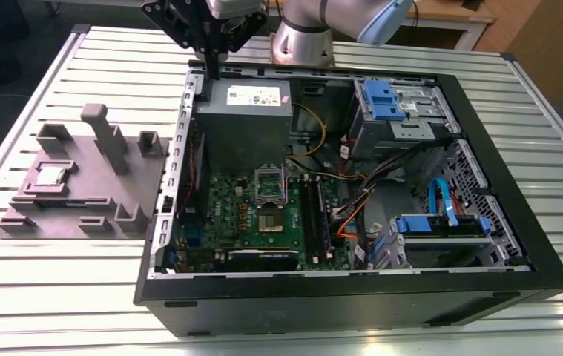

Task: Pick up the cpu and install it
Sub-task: 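Reach for the cpu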

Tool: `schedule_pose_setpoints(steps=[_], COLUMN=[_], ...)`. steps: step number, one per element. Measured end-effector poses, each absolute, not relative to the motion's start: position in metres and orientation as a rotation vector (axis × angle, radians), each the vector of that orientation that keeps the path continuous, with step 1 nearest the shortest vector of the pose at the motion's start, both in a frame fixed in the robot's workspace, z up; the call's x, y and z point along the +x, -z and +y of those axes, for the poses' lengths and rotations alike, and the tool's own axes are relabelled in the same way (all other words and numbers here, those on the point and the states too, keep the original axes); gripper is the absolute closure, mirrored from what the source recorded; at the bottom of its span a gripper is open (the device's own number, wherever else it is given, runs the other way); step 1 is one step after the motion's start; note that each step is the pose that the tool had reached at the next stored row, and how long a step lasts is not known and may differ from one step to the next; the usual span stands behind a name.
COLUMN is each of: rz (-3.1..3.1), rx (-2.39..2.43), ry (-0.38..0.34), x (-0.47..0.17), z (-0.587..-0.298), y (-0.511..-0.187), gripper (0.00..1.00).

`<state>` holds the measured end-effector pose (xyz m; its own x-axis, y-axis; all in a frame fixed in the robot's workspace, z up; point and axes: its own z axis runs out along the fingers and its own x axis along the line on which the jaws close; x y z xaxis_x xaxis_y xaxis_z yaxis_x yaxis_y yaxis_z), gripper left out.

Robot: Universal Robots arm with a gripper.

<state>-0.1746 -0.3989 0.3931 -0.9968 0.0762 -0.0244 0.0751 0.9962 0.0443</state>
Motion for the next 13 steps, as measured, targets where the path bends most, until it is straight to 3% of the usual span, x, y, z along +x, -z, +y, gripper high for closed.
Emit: schedule_pose_setpoints(steps=[13], rz=[3.113], rx=[0.118], ry=[-0.068], x=[-0.1779], z=[-0.3989], y=[-0.3928], gripper=[0.89])
